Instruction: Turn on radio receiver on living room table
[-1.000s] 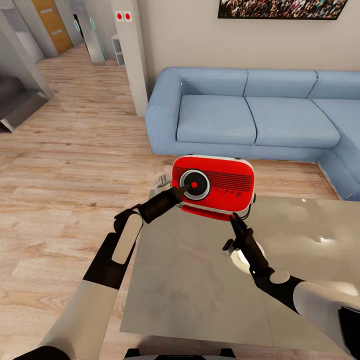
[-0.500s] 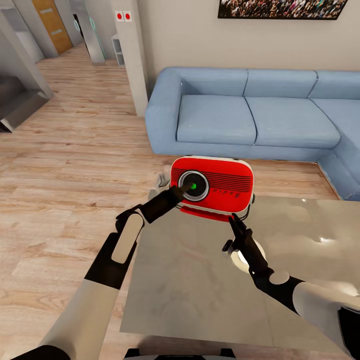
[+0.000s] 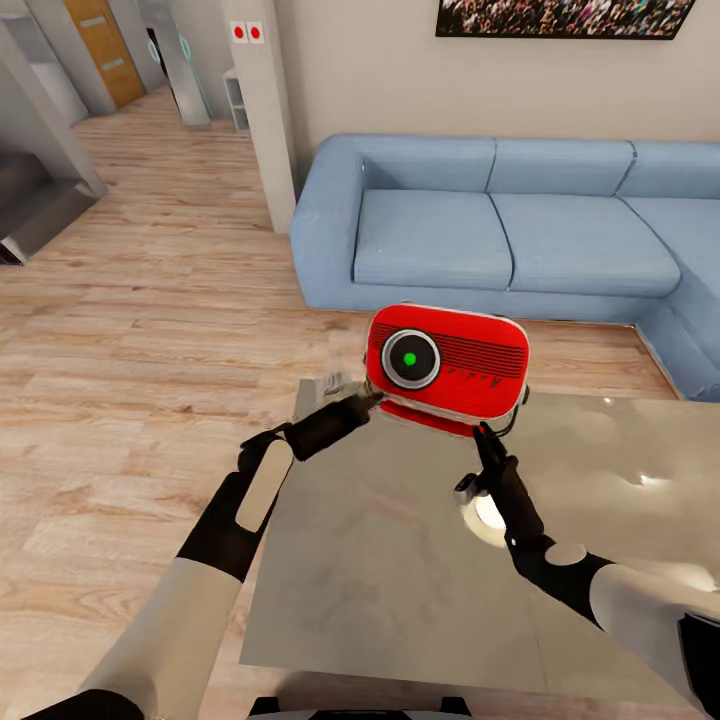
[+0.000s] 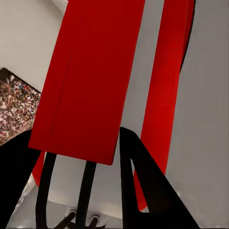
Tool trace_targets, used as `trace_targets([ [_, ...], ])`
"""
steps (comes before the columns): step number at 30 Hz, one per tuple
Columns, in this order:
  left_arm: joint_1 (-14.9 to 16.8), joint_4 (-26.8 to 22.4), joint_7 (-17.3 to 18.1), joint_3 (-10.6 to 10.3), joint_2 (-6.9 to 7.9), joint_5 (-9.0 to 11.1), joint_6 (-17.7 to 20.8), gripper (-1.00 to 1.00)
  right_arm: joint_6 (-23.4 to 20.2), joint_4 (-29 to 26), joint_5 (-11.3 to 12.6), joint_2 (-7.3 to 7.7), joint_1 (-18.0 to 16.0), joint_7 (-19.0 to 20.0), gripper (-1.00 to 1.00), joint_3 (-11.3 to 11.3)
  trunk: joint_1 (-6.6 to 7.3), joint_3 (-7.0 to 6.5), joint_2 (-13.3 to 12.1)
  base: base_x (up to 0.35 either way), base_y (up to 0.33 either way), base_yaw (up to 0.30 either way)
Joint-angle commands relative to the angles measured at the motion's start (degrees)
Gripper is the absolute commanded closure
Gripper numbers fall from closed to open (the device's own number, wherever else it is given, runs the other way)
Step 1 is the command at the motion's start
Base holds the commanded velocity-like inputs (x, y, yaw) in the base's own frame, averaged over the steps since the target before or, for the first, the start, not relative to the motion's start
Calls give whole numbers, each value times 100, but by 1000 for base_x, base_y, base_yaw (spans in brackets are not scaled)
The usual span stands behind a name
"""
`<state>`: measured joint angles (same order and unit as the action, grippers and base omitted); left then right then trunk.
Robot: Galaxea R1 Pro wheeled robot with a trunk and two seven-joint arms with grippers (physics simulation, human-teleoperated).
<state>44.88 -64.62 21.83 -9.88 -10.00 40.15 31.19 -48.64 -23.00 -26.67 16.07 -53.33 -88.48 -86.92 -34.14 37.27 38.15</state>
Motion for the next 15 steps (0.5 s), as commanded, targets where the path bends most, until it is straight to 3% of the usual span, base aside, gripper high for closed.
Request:
trace_targets([
  [1,-2,104,-1,2,0,-62,-3,100,25,-1,214,0,-2,40,100,0,1,-1,1,0,0,0],
  [4,-5,455,-42,3,251,-163,-13,100,191,4,697,1,-2,74,100,0,1,-1,1,0,0,0],
  [6,-12,661,-100,3,472,-184,-28,100,423,5,897,1,-2,84,100,0,1,-1,1,0,0,0],
  [11,-73,1022,-324,-8,1207,-192,-28,100,840,6,1312,1,-2,114,100,-7,1,-1,1,0,0,0],
  [15,-117,1454,-477,-13,1632,-196,9,100,1411,6,1922,-1,-2,601,100,-4,1,-1,1,0,0,0],
])
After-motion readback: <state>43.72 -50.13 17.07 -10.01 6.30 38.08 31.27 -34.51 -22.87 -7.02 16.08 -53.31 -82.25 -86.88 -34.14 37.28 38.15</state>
